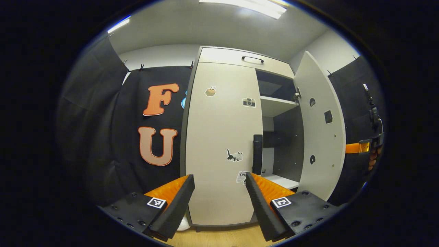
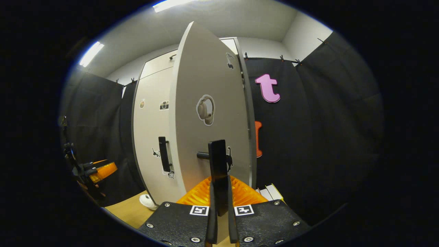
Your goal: Open the right door of the double-door shoe cabinet with the right hand, and open the left door with the left hand.
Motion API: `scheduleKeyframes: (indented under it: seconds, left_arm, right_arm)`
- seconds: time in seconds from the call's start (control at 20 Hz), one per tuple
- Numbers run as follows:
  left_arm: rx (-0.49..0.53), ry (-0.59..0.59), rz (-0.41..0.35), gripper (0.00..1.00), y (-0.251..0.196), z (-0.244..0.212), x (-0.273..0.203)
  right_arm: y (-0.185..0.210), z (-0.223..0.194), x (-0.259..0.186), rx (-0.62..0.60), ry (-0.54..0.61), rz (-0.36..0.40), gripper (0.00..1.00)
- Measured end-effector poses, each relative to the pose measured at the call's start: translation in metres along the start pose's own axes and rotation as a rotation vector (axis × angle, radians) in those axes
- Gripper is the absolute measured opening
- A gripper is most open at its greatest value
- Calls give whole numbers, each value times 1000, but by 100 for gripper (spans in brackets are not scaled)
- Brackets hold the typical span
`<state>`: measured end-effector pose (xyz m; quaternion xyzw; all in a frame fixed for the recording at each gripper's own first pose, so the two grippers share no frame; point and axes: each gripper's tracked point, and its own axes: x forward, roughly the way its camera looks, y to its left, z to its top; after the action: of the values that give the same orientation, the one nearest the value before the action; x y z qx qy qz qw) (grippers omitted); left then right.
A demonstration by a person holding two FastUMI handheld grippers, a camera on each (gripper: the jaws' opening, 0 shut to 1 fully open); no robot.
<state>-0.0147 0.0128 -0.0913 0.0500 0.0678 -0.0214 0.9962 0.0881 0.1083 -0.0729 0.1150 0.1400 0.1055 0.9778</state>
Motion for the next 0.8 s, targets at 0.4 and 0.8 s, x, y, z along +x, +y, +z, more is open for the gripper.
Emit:
scheduleKeyframes:
  seconds: [0.4,0.8]
  left_arm:
    - [5,4,-38,96,-24,-8,20]
    - [8,8,-56,97,-42,-7,40]
  right_arm:
    - [-59,2,-11,4,-34,-149,8]
    - [-83,-5,-34,55,-36,-90,11]
